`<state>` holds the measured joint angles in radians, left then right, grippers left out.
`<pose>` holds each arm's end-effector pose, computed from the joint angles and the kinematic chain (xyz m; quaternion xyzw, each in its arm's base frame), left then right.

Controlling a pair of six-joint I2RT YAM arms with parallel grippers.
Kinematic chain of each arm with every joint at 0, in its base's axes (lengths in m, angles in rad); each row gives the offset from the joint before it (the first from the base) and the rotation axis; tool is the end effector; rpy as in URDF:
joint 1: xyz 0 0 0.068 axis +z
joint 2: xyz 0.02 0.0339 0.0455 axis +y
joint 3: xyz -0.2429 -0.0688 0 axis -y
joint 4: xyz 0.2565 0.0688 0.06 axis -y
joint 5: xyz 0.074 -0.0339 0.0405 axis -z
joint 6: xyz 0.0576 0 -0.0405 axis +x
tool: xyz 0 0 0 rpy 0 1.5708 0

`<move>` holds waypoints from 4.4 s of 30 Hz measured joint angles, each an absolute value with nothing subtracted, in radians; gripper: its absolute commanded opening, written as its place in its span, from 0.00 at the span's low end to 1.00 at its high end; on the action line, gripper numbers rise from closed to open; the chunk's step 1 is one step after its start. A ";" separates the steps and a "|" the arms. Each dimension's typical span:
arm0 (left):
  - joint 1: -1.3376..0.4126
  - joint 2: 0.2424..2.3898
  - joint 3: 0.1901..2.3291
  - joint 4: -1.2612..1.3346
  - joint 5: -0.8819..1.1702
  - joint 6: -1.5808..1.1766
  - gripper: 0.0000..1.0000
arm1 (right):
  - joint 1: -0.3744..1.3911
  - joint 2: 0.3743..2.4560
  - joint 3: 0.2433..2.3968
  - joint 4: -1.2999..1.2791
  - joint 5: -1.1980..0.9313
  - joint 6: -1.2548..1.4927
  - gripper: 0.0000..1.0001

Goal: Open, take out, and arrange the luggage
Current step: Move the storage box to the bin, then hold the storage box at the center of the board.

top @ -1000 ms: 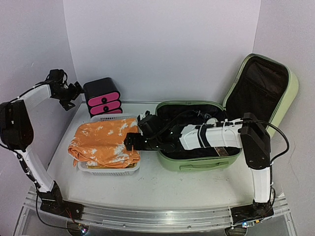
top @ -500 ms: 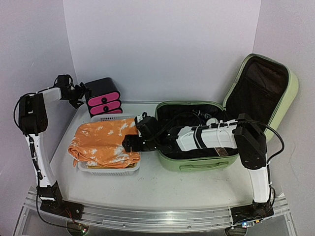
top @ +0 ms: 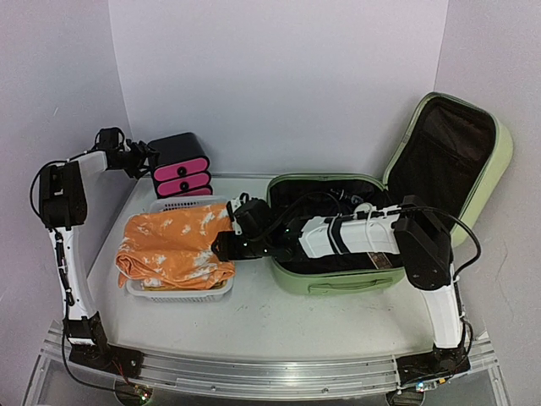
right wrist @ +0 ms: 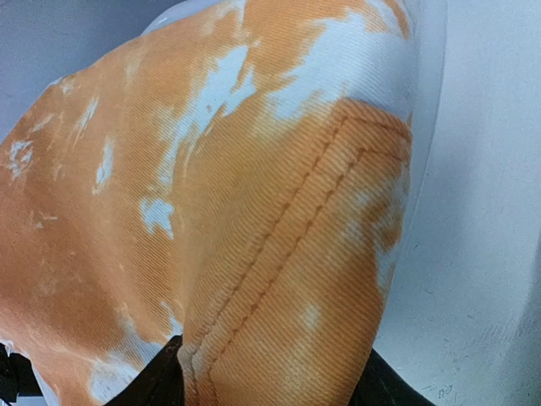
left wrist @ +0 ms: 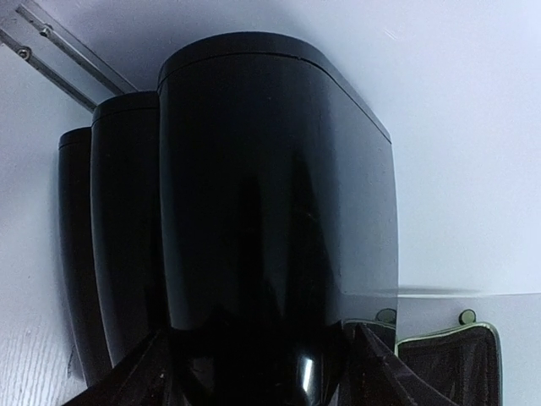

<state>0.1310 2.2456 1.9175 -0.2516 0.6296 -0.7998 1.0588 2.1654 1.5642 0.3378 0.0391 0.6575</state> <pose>0.5346 0.0362 0.2113 -0.2438 0.8136 -0.4057 0.3377 0.2609 0.4597 0.1849 -0.1465 0.7801 0.4499 0.4093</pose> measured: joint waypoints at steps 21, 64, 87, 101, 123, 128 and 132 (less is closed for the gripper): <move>0.031 2.141 1.697 -0.234 0.859 -0.677 0.58 | 1.140 2.264 1.663 0.422 -0.173 0.528 0.67; 0.039 2.572 2.536 -0.350 0.579 -0.288 0.95 | 1.115 1.909 1.423 0.355 0.073 0.525 0.95; 0.008 2.689 2.560 -0.312 1.089 -0.334 0.73 | 1.048 1.847 1.465 0.228 0.278 0.577 0.92; -0.051 2.615 2.402 -0.245 1.060 -0.322 0.83 | 0.843 2.264 1.999 0.247 0.260 0.623 0.89; -0.033 2.581 2.357 -0.235 1.060 -0.316 0.76 | 0.846 2.589 2.219 0.533 -0.030 0.544 0.79; -0.017 2.535 2.275 -0.204 1.061 -0.305 0.73 | 0.849 2.629 2.266 0.546 -0.088 0.505 0.79; 0.003 2.463 2.158 -0.193 1.055 -0.282 0.71 | 0.862 2.636 2.279 0.547 -0.108 0.481 0.80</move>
